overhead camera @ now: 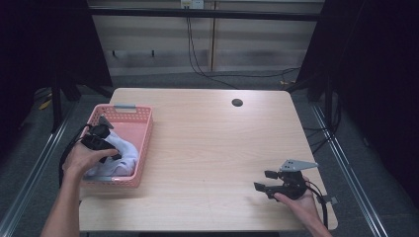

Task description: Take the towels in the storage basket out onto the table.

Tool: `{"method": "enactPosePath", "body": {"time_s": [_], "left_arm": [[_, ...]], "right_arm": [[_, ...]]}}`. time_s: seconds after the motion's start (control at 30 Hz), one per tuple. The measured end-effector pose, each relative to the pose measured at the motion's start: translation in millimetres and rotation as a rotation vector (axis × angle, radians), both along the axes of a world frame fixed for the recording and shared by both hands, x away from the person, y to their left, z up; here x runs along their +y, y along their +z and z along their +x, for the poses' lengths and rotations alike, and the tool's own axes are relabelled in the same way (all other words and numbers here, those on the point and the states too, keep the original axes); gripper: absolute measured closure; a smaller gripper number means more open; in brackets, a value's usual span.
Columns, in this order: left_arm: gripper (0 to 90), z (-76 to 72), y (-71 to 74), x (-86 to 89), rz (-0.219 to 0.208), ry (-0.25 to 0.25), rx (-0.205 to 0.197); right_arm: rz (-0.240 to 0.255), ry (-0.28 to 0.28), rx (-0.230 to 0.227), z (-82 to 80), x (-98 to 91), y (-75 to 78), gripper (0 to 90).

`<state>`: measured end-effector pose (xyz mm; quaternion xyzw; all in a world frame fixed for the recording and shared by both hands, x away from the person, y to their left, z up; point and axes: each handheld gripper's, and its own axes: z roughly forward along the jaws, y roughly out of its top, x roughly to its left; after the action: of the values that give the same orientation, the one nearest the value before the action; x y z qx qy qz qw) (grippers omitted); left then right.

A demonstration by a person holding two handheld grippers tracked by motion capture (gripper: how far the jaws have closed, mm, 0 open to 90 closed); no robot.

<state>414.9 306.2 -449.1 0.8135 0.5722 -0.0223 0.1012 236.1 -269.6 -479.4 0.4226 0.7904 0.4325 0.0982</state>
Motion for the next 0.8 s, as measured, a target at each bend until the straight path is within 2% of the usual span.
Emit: {"method": "enactPosePath", "body": {"time_s": [0.1, 0.23, 0.43, 0.5, 0.57, 0.73, 0.8], "left_arm": [[47.4, -2.1, 1.1, 7.2, -0.05, 0.004, -0.013], [53.9, -5.6, 2.3, 16.9, -0.109, 0.006, -0.032], [59.6, -6.0, 10.1, 10.7, -0.07, -0.033, -0.053], [60.7, -6.7, 13.4, 9.5, -0.064, -0.031, -0.067], [60.4, -8.5, 17.7, 8.0, -0.047, -0.025, -0.101], [60.9, -13.1, 23.8, 7.8, -0.059, -0.026, -0.136], [61.1, -13.6, 25.8, 9.2, -0.066, -0.031, -0.129]], "right_arm": [[0.0, -0.001, -0.002, 0.1, -0.3, -0.1, 31.1], [0.001, -0.007, 0.002, 0.6, -0.9, -0.1, 31.0], [0.002, -0.017, 0.001, 3.1, -1.4, -0.2, 30.7], [0.001, -0.019, 0.002, 3.1, -1.2, 0.2, 30.7], [0.001, -0.019, 0.0, 2.9, -1.2, 0.4, 30.6], [0.003, -0.023, -0.007, 1.5, -1.7, 1.4, 30.7], [0.002, -0.023, -0.006, 1.2, -2.1, 1.5, 30.6]]}}
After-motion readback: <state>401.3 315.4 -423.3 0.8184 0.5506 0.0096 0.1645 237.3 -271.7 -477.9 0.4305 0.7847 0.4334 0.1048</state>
